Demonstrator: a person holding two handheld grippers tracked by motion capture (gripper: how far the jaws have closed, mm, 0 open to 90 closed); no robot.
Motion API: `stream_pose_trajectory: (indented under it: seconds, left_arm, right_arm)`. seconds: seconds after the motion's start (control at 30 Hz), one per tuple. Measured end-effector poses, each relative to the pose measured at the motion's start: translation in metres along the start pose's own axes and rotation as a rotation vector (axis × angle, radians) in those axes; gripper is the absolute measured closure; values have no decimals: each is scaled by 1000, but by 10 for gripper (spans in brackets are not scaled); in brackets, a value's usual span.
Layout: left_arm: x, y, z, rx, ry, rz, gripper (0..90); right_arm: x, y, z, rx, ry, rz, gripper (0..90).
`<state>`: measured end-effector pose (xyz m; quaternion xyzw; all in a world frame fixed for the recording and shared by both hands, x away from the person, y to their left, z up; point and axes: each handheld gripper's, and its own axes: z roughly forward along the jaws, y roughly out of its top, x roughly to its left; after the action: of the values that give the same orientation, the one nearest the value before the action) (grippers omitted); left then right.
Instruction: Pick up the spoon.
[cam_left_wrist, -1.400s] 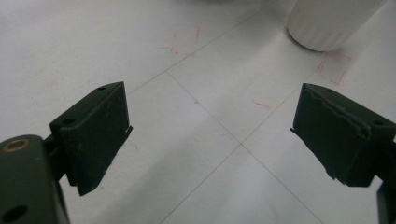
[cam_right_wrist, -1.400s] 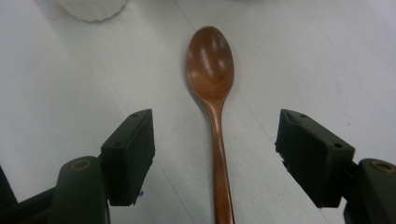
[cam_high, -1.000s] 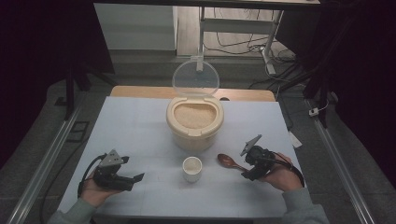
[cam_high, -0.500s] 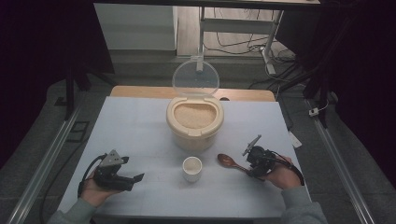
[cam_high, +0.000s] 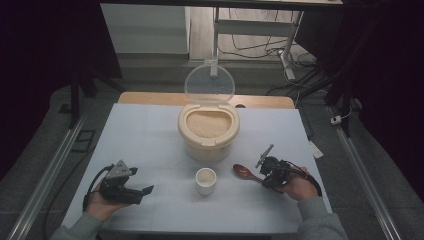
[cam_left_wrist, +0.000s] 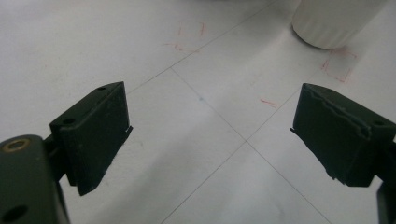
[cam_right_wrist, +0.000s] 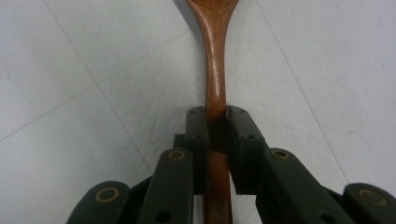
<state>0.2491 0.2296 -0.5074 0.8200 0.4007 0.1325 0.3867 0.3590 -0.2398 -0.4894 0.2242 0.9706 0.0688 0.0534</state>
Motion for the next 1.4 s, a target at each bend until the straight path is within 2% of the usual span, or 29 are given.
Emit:
stream_pose_trajectory:
  seconds: [0.1, 0.27, 0.4, 0.53, 0.83, 0.93, 1.17, 1.4]
  left_arm:
    - [0, 0, 0, 1, 1, 2, 108]
    - [1, 0, 0, -1, 0, -6, 108]
    - [2, -1, 0, 3, -2, -7, 108]
    - [2, -1, 0, 0, -1, -8, 108]
    - [2, -1, 1, 5, -4, -10, 108]
    - [2, -1, 1, 4, -4, -12, 109]
    - [1, -1, 3, 8, -8, -13, 109]
    - [3, -1, 3, 12, -10, -13, 110]
  right_arm:
    - [1, -1, -1, -10, -5, -4, 800]
    - [1, -5, -3, -60, 8, -1, 801]
    - [2, -5, -10, -102, -9, -7, 802]
    - [3, -6, -16, -135, 6, -7, 802]
    - [16, -14, -33, -227, -8, -41, 802]
    - [24, -19, -43, -263, -22, -68, 802]
    - [34, -23, -53, -310, -24, -99, 802]
    - [42, -17, -56, -330, -17, -142, 802]
